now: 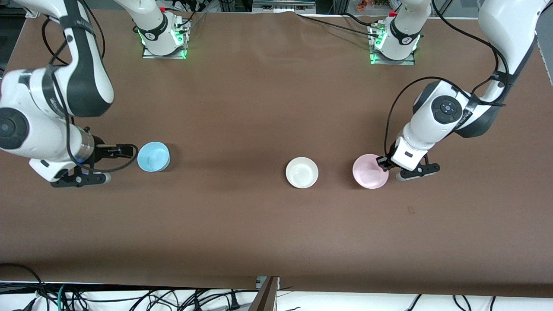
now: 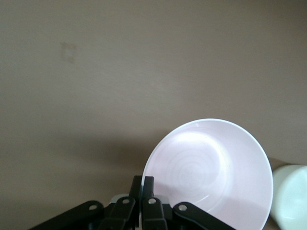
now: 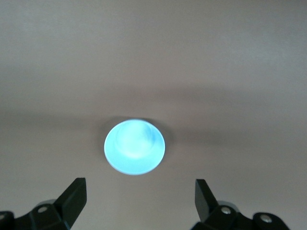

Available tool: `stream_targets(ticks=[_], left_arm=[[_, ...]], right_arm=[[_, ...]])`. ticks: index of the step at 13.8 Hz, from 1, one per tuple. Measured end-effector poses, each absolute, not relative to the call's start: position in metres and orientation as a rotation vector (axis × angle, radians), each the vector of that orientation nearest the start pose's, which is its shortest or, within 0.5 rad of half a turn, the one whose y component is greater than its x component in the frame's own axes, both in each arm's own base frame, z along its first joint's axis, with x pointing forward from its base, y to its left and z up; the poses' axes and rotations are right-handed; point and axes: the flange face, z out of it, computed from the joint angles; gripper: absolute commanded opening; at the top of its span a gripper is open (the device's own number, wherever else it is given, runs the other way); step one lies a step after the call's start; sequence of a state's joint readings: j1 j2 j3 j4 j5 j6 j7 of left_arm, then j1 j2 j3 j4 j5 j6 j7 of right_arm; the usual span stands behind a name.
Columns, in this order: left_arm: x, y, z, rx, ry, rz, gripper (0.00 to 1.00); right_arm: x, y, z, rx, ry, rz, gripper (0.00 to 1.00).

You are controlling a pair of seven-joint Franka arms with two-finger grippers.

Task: Stack pink and blue bowls on white bowl
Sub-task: 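Carry the pink bowl over the white bowl while the right gripper reaches the blue bowl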

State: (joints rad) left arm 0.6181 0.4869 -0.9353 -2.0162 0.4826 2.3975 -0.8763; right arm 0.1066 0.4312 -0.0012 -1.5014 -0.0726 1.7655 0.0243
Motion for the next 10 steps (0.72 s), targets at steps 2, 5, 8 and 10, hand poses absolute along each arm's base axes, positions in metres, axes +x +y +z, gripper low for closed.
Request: stream_targets(ticks=[2,5,8,10], left_arm=[[0.574,-0.2,0.319,-3.226,-0.56,-0.146,0.0],[0.557,-0.255,0.326,-3.232,-0.647,-0.136,0.0],[0.546,-0.285,0.327,-3.236,-0.684,-0.12,0.0],[0.543,-0.296,0.322,-3.236,-0.703,-0.1,0.0]], right_arm=[[0.667,0.052,0.367,-3.208,-0.144,0.204,1.0],[0.656,0.026,0.298,-3.202,-0.115,0.094,1.0],[0.629,0.013,0.247,-3.181,-0.074,0.094,1.0],[0.619,0.004,0.235,-3.154,-0.01,0.13,1.0]])
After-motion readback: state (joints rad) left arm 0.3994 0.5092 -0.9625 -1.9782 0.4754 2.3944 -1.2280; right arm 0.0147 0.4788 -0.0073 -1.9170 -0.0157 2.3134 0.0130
